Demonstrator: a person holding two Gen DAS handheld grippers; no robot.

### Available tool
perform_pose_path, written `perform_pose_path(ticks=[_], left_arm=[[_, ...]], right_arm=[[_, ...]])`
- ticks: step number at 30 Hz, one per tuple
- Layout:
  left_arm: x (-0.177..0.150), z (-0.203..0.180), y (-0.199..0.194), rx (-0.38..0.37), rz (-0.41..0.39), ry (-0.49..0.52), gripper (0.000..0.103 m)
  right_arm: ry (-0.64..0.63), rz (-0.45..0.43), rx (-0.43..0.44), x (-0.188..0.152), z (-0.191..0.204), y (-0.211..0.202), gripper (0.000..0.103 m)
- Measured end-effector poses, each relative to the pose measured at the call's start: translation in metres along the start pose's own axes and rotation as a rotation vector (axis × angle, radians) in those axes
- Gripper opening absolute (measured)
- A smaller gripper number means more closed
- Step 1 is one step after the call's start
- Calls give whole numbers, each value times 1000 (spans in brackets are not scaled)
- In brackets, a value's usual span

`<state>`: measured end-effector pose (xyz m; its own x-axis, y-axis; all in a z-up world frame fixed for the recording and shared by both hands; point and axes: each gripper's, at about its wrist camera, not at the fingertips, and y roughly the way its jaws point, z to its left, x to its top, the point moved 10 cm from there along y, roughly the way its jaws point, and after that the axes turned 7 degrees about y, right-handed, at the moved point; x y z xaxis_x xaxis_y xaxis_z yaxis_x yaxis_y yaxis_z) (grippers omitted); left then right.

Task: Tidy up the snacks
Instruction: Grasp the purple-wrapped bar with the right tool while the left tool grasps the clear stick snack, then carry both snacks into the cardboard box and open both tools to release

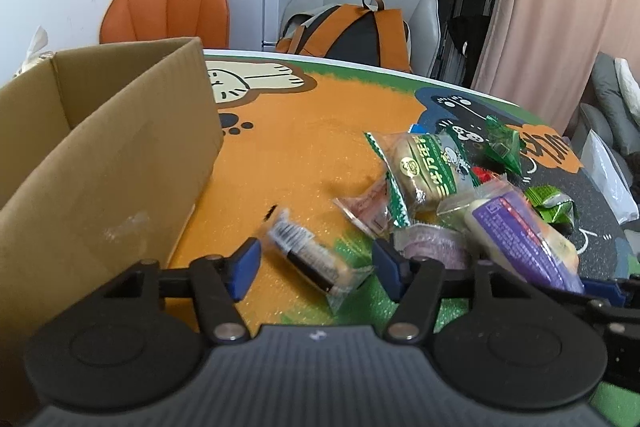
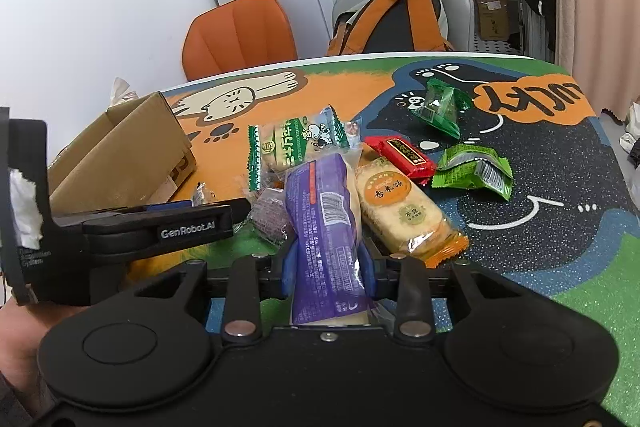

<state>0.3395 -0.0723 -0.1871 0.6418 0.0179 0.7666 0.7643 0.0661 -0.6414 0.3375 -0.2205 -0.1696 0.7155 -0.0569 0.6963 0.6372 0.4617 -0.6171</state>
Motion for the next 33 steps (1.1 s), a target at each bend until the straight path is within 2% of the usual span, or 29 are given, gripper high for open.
perform_pose_path(ticks=[2,4,6,16,33], left_arm=[[-2,2,-2,-1,-7,-3,49],[-3,5,-5,1,-11,-1,32],[-5,7,-7,-8,-9,1,24],[-13,0,-29,-80,-37,15,18],[12,-5,-103,-122,-171,23,18]], right_arm=[[1,1,-2,-1,0,0,33],[-2,1,-5,-3,1,0,33],[-1,0,-6,-4,2,0,33],[6,-10,-11,-9,4,-7,32],[-12,-104,19,3,28,-45,29]])
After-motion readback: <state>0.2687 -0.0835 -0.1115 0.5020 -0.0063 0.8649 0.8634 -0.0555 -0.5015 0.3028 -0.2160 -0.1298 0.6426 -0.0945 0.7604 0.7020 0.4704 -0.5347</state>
